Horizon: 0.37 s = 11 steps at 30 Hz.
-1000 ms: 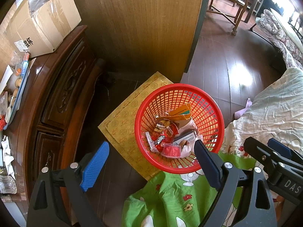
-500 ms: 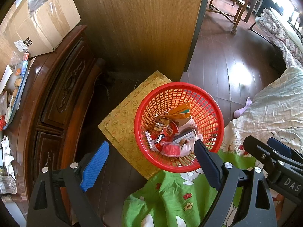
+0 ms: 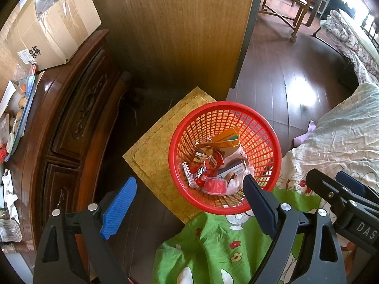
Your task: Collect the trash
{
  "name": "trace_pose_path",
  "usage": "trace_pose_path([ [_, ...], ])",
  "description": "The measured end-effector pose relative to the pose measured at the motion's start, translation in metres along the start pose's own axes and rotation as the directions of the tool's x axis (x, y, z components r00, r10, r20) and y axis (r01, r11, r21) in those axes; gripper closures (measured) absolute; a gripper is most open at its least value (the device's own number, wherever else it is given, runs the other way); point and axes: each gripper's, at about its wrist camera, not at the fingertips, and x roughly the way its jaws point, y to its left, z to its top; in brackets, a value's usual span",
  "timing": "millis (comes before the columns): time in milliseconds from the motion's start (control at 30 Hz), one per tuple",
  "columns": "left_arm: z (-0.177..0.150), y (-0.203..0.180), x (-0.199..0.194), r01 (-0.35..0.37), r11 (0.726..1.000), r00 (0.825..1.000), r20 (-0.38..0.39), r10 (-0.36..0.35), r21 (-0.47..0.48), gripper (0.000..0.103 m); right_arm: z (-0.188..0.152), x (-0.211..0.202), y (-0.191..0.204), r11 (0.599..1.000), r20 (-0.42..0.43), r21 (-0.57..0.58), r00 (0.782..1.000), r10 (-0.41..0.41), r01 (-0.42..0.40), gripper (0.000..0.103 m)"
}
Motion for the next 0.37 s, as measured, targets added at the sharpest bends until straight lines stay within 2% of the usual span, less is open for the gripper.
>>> trace_pose_path([
  [367,-0.0009,0.0003,0.0011,-0.001,1.0,1.0,-0.004,0.001,0.0,0.013,0.0004,0.0003,0.0006,1.0,-0.001,-0.001,1.0,0.0,0.0,0.015],
])
